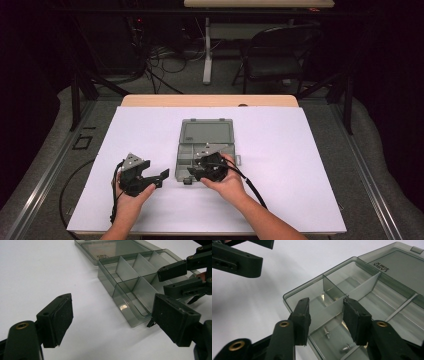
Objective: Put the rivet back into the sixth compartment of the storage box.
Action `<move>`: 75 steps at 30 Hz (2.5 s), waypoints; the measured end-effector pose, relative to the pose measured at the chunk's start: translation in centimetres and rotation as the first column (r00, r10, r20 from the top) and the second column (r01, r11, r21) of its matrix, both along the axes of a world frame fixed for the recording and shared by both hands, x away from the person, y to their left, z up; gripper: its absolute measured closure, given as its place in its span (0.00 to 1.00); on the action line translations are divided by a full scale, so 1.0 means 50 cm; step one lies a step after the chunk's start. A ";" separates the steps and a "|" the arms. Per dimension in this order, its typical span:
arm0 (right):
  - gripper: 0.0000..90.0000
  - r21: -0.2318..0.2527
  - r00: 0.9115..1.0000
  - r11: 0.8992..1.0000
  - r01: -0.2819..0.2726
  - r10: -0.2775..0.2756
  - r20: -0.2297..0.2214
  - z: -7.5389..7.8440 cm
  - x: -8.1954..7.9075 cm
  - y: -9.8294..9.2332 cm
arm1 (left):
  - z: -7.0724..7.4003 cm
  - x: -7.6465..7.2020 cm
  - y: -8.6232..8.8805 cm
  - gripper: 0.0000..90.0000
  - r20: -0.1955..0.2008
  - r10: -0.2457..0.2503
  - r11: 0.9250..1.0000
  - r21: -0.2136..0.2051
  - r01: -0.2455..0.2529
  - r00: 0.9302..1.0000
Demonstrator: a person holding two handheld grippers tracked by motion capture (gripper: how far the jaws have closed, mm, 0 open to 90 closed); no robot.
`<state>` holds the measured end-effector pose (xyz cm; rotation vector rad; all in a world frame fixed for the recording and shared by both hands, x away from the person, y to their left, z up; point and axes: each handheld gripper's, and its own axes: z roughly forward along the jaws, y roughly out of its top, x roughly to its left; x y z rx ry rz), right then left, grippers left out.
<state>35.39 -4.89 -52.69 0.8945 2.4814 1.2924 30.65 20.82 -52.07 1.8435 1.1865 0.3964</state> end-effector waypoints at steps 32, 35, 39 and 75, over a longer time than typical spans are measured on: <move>0.48 -0.041 0.996 0.999 -0.022 0.025 0.083 0.038 -0.030 -0.044 | 0.002 0.012 -0.005 0.19 -0.038 -0.007 1.000 -0.021 0.006 0.999; 0.48 -0.048 0.996 0.999 -0.018 0.022 0.092 0.038 -0.034 -0.051 | 0.002 0.015 -0.007 0.21 -0.037 -0.016 1.000 -0.019 0.015 0.999; 0.47 -0.049 0.994 0.998 -0.025 0.031 0.107 0.040 -0.039 -0.062 | 0.001 0.017 -0.008 0.23 -0.033 -0.025 1.000 -0.017 0.024 0.999; 0.47 -0.045 0.983 0.988 0.147 -0.141 0.120 0.056 -0.030 -0.225 | 0.025 0.044 -0.009 0.33 -0.046 0.015 1.000 0.015 -0.015 0.999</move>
